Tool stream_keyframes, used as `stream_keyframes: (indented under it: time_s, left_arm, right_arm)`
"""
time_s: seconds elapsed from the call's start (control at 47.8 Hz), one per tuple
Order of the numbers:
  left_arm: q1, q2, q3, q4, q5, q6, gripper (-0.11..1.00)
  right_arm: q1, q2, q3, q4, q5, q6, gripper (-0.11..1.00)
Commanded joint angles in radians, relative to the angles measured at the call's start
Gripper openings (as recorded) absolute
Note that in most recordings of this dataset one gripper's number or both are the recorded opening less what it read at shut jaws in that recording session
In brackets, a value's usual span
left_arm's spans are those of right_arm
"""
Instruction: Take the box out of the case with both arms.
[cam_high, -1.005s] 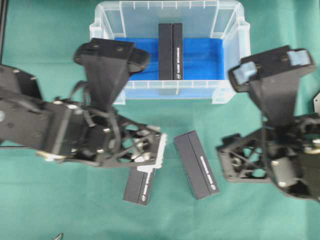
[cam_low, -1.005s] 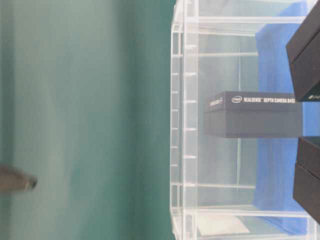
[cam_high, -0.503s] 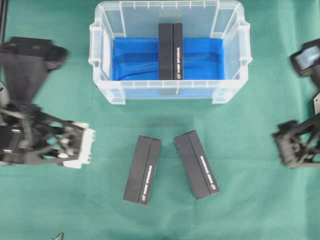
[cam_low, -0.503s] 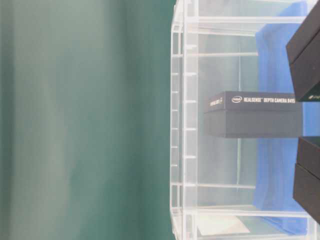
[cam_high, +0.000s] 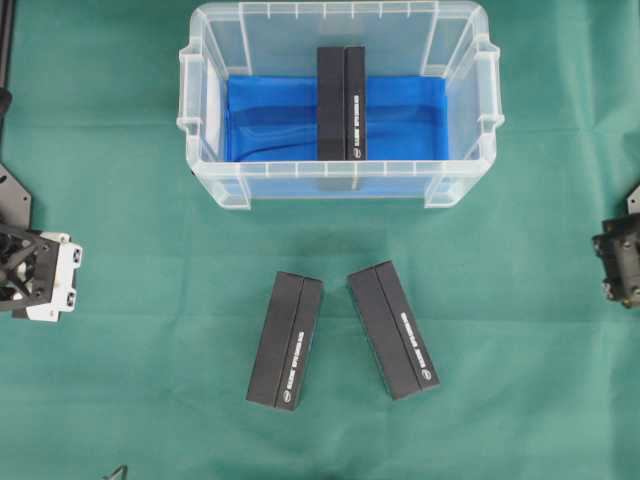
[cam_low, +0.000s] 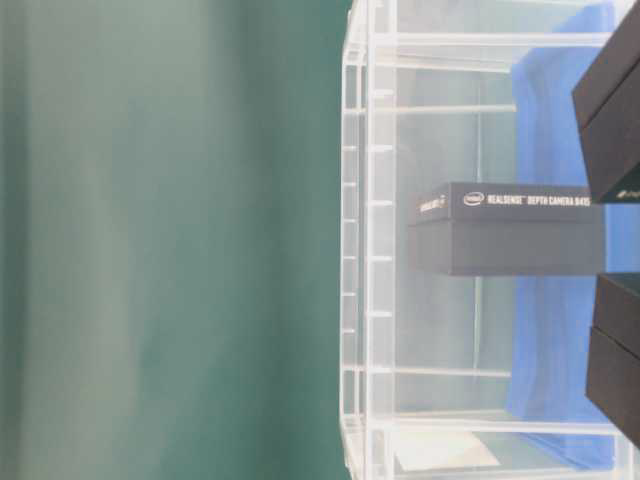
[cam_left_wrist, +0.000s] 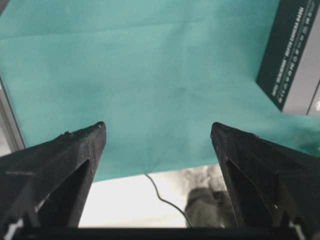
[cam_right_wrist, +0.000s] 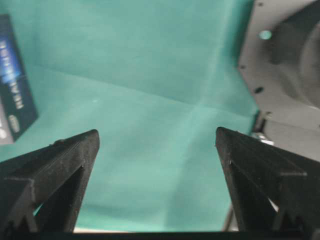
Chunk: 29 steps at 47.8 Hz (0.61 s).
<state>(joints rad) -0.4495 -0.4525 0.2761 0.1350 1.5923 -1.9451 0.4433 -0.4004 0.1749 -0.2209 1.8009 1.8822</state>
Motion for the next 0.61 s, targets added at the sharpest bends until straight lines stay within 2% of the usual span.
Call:
stream_keyframes:
  time_s: [0.0,0.586]
  left_arm:
    - [-0.005,-0.005,-0.009,0.005,0.002,-0.002,0.81]
    - [-0.005,-0.002,-0.011,0.005,0.002,-0.003,0.81]
  right_arm:
    - [0.003,-0.012,0.002,-0.003,-0.032,-0.002,0.91]
    - [0.003,-0.008,0.000,-0.003,-0.057,0.008,0.91]
